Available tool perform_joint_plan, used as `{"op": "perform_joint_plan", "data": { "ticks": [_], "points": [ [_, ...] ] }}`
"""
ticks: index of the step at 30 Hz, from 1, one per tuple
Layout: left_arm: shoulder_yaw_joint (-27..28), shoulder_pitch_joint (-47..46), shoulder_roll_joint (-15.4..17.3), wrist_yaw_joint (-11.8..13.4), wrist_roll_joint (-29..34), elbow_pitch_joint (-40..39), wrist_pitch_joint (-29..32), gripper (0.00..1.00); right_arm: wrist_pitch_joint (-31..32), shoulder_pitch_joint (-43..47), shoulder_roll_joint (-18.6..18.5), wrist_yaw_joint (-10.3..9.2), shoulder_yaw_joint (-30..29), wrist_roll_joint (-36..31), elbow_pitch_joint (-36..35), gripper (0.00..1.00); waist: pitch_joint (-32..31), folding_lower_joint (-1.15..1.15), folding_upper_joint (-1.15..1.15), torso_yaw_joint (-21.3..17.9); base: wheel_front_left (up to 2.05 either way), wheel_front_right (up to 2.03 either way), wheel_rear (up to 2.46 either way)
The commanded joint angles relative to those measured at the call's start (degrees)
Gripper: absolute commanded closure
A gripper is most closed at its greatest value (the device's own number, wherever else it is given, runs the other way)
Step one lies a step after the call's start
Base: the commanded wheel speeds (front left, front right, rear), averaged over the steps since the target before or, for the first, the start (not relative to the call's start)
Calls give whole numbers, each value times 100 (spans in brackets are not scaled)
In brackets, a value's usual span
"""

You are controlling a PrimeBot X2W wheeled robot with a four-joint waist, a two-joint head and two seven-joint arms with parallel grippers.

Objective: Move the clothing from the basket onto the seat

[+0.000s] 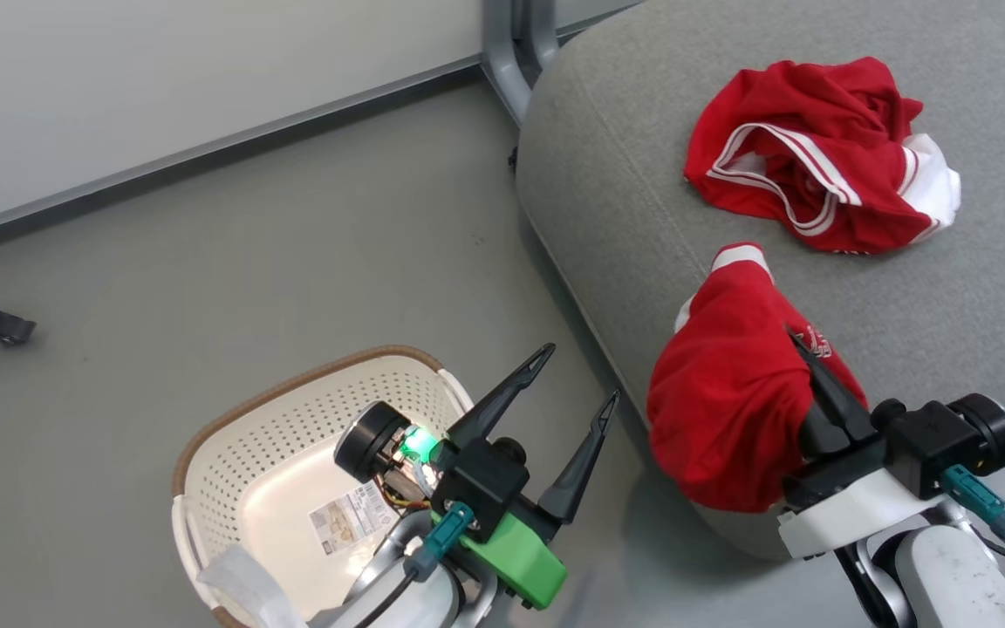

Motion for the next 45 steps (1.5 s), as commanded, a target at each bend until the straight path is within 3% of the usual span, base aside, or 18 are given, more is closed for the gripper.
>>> {"op": "perform_joint_plan", "data": {
  "ticks": [1,7,12,16,21,26,30,34,35,36,37,45],
  "points": [
    [1,-141,64,-2,60,14,30,0,-13,40,12,-7,-64,-37,-83,100,406,0,0,-470,0,0,0],
    [-90,-397,107,-57,187,30,146,0,-13,-99,-120,-8,-432,-124,-342,100,882,0,0,-699,0,0,0],
    [-112,-614,129,-41,244,-32,309,0,-13,-559,-443,-7,-1080,-212,-572,100,1367,0,0,-533,0,0,0],
    [-108,-840,210,-61,348,-141,451,0,-13,-1295,-931,-8,-1713,-41,-571,100,1865,0,0,-330,0,0,0],
    [-105,-1144,283,-93,466,-352,637,0,-13,-2568,-1814,-8,-2451,317,-30,100,2578,0,0,-57,0,0,0],
    [-91,-1361,290,-81,529,-455,634,0,-9,-3674,-2526,-8,-2646,429,892,100,3078,0,0,177,0,0,0],
    [-138,-1512,201,-115,547,-452,574,0,-8,-4180,-2682,-8,-2520,221,1705,100,3326,0,0,379,0,0,0],
    [-95,-1636,123,-106,462,-403,526,0,-8,-4335,-2516,-8,-2462,-2,2357,100,3444,0,0,559,0,0,0],
    [-77,-1654,100,-100,442,-395,493,0,-8,-4329,-2453,-8,-2491,-52,2483,85,3448,0,0,596,0,0,0],
    [-27,-1679,59,-50,427,-405,410,0,-8,-4282,-2371,-8,-2536,-143,2636,24,3441,0,0,643,0,0,0],
    [24,-1686,27,-6,391,-407,336,0,-8,-4245,-2329,-8,-2591,-255,2707,0,3433,0,0,674,0,0,0],
    [181,-1654,-63,140,202,-241,58,0,-8,-3428,-1530,-8,-3351,-1011,2771,0,3082,0,0,915,0,0,0]
  ]
}}
